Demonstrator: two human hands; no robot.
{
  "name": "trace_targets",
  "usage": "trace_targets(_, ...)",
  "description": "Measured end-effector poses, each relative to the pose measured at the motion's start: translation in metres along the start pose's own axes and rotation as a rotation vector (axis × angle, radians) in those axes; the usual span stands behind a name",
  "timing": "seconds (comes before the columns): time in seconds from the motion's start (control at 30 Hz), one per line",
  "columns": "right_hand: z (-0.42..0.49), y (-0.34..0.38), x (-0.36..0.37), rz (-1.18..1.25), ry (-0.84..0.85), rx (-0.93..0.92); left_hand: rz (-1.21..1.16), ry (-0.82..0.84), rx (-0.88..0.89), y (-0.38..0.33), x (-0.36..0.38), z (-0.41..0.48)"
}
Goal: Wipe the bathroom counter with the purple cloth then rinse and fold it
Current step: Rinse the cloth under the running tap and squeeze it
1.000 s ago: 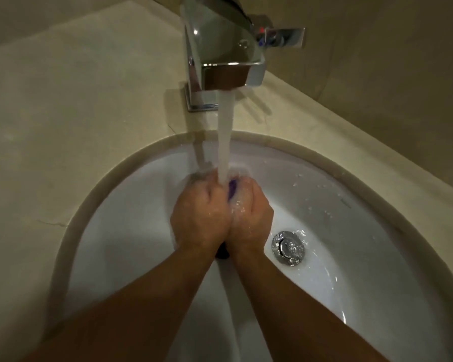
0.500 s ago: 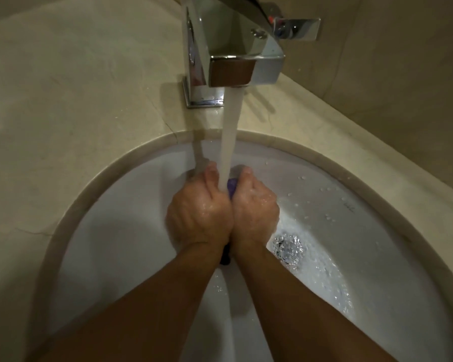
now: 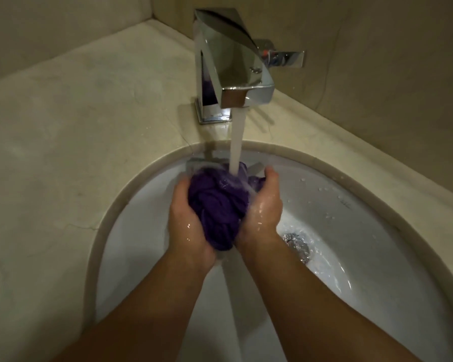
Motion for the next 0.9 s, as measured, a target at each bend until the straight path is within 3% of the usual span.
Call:
trace_targets(0.03, -0.001, -0.001, 0.000, -0.065, -0.015, -0.056, -0.039, 0.045, -0.073, -0.001, 0.002, -0.005)
trace_targets(0.1, -0.007, 0.001, -0.002, -0.383, -0.067, -0.375, -0.044, 0.061, -0.119, -0.005, 0.000, -0.005)
trace_targets(0.17, -0.010, 0.000, -0.006, -0.513, -0.074, -0.551, 0.083, 0.029, 0.014, -0.011, -0.004, 0.000)
trace_targets(0.3, -0.019, -0.005, -0.003, -0.449, 0.121, -0.503, 0.757, 0.041, 0.556, -0.014, 0.001, 0.002)
trace_targets(0.37, -0.022, -0.007, -0.002, -0.527, 0.141, -0.582, 0.782, 0.058, 0.573, -0.004, 0.005, -0.002)
trace_targets(0.47, -0.016, -0.016, 0.000, -0.519, 0.086, -0.632, 0.698, -0.064, 0.576, 0.003, -0.003, 0.005)
trace_targets(0.6, -0.001, -0.032, -0.001, -0.575, -0.059, -0.675, 1.071, -0.128, 0.757, 0.006, -0.007, 0.010)
trace_targets(0.73, 0.004, -0.030, -0.002, -0.587, -0.096, -0.620, 1.248, -0.217, 0.878, 0.006, -0.006, 0.015)
trace_targets(0.9, 0.016, -0.032, -0.007, -0.696, -0.121, -0.616, 1.352, -0.221, 0.808, 0.012, -0.003, 0.023)
Point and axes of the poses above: each hand's wrist, its own z-axis towards the middle knuckle, its own x-axis out of the palm, y = z × x, the point moved 2 cm from there along z, towards the middle knuckle, and after that the axes turned 15 degrees about -z, right-handed, at the moved point
